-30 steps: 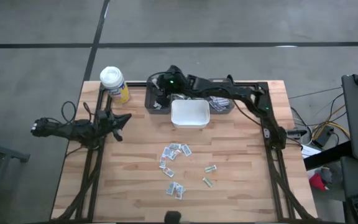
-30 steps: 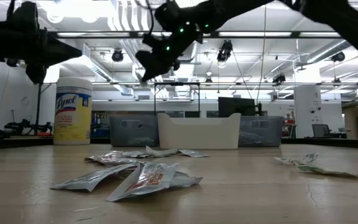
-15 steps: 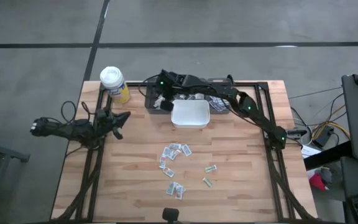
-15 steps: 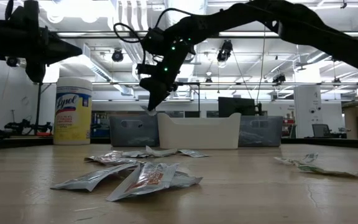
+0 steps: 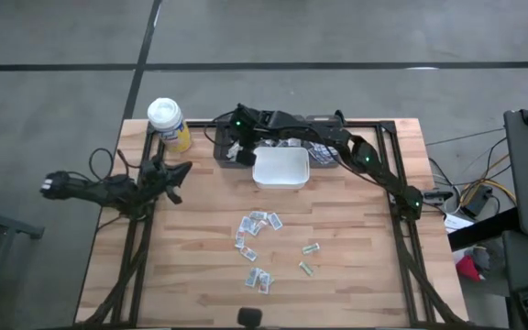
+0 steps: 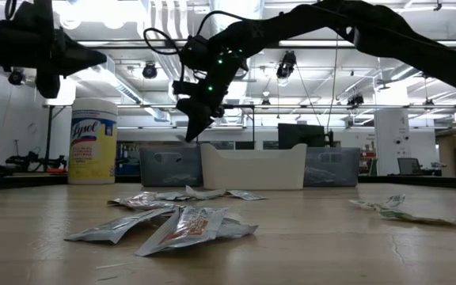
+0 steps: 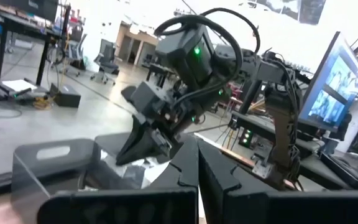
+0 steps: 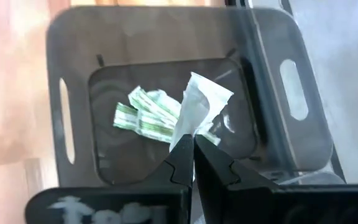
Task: Pick & Place First Aid Supplies
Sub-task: Put the top green bandage pack into the left black bin
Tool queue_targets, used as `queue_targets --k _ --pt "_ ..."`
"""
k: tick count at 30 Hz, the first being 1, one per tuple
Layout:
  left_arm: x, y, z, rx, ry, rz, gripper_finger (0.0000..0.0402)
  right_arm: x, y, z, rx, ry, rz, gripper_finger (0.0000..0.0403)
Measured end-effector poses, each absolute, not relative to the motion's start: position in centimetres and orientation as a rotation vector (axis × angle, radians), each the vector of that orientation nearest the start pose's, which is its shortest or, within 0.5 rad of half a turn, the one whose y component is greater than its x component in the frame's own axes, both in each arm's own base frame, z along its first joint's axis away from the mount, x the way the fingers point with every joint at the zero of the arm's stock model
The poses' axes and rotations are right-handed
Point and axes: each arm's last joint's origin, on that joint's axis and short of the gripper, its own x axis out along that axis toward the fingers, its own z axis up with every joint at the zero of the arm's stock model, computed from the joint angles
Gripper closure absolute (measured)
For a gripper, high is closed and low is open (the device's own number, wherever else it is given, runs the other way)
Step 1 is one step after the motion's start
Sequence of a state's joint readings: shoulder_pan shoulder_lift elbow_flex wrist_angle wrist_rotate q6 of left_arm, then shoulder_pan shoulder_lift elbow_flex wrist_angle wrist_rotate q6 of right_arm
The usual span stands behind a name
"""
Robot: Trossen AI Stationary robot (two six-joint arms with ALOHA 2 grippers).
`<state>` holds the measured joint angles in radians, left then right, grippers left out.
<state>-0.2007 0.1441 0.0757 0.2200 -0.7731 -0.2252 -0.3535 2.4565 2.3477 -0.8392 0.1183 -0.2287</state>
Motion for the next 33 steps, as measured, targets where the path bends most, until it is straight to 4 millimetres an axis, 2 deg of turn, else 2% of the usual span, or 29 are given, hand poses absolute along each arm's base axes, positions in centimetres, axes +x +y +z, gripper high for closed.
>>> queue_targets --k 11,21,24,26,30,33 --pt "12.0 0.5 19.7 -0.254 -0.146 0.639 0.0401 50.0 -18.6 23.2 -0.087 0.936 -0.287 0.0394" --pt "17.2 2.7 23.7 -0.088 0.008 0.801 0.0401 49.7 -18.5 25.5 -0.131 0.865 -0.286 0.0394" --pt "18.7 3.6 23.8 -0.044 0.116 0.843 0.0401 49.6 -18.4 26.0 -0.134 0.852 -0.288 0.0394" --pt "19.5 4.3 24.7 -0.043 0.125 0.878 0.0401 49.5 -18.4 26.3 -0.134 0.848 -0.288 0.0394" --pt "20.4 5.4 24.7 -0.026 0.209 0.928 0.0401 49.5 -18.4 26.4 -0.154 0.855 -0.279 0.0394" --pt "20.5 5.9 25.8 -0.043 0.166 0.945 0.0401 49.4 -18.4 26.6 -0.17 0.851 -0.273 0.0394"
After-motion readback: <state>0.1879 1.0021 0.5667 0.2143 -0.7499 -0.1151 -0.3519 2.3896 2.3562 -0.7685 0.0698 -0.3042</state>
